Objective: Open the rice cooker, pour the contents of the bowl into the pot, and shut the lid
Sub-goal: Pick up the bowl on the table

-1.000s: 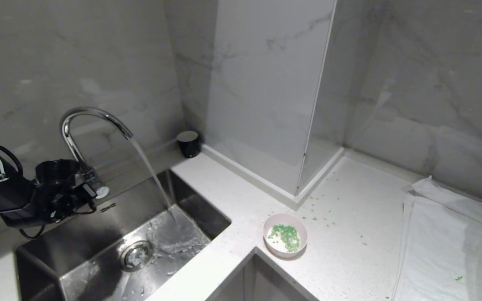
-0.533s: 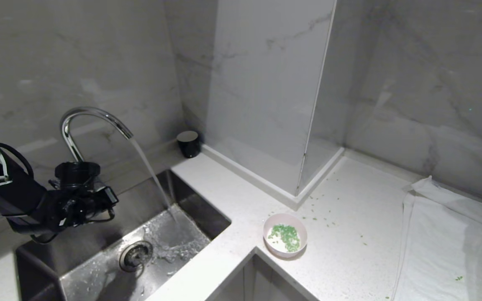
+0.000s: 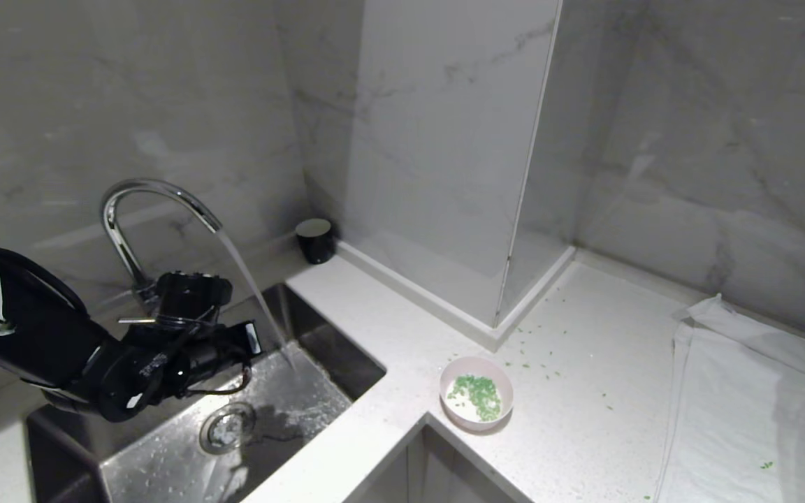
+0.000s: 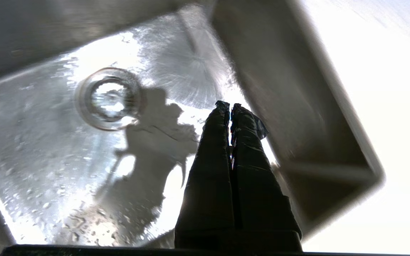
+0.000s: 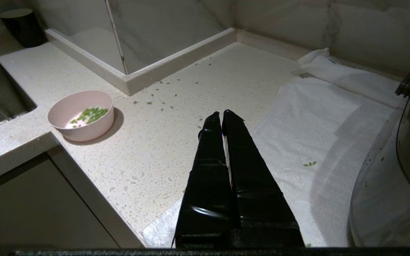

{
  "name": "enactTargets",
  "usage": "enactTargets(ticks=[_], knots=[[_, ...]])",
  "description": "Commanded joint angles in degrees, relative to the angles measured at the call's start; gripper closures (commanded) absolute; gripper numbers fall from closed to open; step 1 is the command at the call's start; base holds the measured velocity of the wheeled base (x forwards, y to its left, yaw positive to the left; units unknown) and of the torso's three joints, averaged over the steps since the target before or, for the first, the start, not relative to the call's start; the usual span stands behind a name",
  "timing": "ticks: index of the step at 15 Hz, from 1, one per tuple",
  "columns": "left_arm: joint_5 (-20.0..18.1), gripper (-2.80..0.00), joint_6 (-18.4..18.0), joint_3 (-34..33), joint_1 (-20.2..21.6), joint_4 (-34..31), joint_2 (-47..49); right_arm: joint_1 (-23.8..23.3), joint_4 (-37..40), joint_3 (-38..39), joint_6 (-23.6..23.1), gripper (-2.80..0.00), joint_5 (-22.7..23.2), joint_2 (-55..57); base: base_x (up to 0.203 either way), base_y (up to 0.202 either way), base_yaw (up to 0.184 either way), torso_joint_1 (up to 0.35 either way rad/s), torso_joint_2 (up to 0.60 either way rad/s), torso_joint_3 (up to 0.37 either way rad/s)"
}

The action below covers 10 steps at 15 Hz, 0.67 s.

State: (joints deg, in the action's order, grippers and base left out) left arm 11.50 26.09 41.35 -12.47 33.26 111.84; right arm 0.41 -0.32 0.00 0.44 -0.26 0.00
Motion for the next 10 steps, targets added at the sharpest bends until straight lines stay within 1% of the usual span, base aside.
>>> enactTargets(ticks=[1,5,7,10], knots=[[0.0,0.00,-1.1,-0.6,-6.3,-0.3,-3.7,0.0,0.0,0.1,0.0,0.00,0.0,0.0,0.000,0.000,0.000,0.000,0.00,0.000],[0.0,0.00,-3.3,1.8,-14.4,-1.6,-5.2,0.0,0.0,0.1,0.0,0.00,0.0,0.0,0.000,0.000,0.000,0.000,0.00,0.000],[-0.1,0.00,-3.6,3.7,-17.7,-2.4,-5.2,0.0,0.0,0.1,0.0,0.00,0.0,0.0,0.000,0.000,0.000,0.000,0.00,0.000],[-1.0,0.00,-3.6,7.9,-22.3,-6.7,-4.2,0.0,0.0,0.1,0.0,0.00,0.0,0.0,0.000,0.000,0.000,0.000,0.00,0.000]])
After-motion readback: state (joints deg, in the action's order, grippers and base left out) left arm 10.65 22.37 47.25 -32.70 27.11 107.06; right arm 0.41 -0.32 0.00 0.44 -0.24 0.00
